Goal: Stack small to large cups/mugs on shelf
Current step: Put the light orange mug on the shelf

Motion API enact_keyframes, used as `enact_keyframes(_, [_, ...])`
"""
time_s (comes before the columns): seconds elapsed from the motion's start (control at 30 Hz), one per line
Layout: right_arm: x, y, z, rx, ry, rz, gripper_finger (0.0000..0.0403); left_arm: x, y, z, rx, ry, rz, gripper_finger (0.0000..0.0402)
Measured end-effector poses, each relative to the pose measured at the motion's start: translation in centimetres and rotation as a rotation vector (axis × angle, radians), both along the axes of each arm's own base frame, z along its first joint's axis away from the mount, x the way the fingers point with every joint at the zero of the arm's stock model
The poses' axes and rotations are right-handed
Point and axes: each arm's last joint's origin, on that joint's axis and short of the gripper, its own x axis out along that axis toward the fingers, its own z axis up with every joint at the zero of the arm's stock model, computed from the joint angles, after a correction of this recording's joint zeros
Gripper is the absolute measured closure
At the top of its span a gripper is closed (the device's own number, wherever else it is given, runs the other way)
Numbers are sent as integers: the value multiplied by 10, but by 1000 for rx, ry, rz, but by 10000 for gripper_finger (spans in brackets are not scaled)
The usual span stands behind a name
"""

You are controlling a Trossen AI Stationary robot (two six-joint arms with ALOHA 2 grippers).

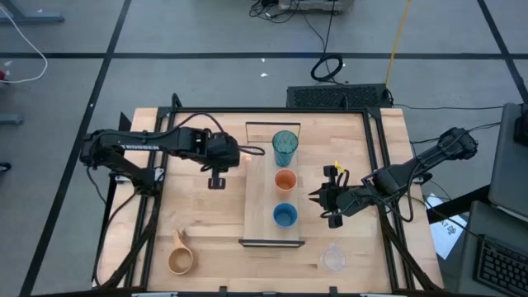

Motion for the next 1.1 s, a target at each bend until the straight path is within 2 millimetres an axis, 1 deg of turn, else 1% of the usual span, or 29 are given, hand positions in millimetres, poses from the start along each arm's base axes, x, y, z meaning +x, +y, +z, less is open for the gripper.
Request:
enact_keyframes(0.2, [0, 0, 0, -12, 2, 10, 361, 5, -5, 4, -34, -76, 105, 397])
enact_keyframes(0.3, [0, 0, 0, -19, 3, 16, 361, 9, -6, 5, -69, -127, 195, 394])
enact_keyframes(0.4, [0, 0, 0, -25, 4, 22, 361, 12, -4, 2, -82, -144, 305, 396])
enact_keyframes(0.53, [0, 0, 0, -38, 6, 33, 361, 20, -3, -4, -104, -155, 397, 396])
enact_keyframes(0.7, [0, 0, 0, -46, 6, 41, 361, 34, -1, -17, -126, -153, 450, 397])
enact_keyframes(0.83, [1, 0, 1, -45, 1, 41, 361, 41, 6, -24, -139, -143, 505, 395])
enact_keyframes(1.03, [1, 0, 1, -44, 0, 41, 361, 54, 15, -24, -151, -158, 561, 397])
enact_keyframes(1.1, [1, 0, 1, -48, -4, 46, 361, 56, 16, -25, -149, -160, 573, 395])
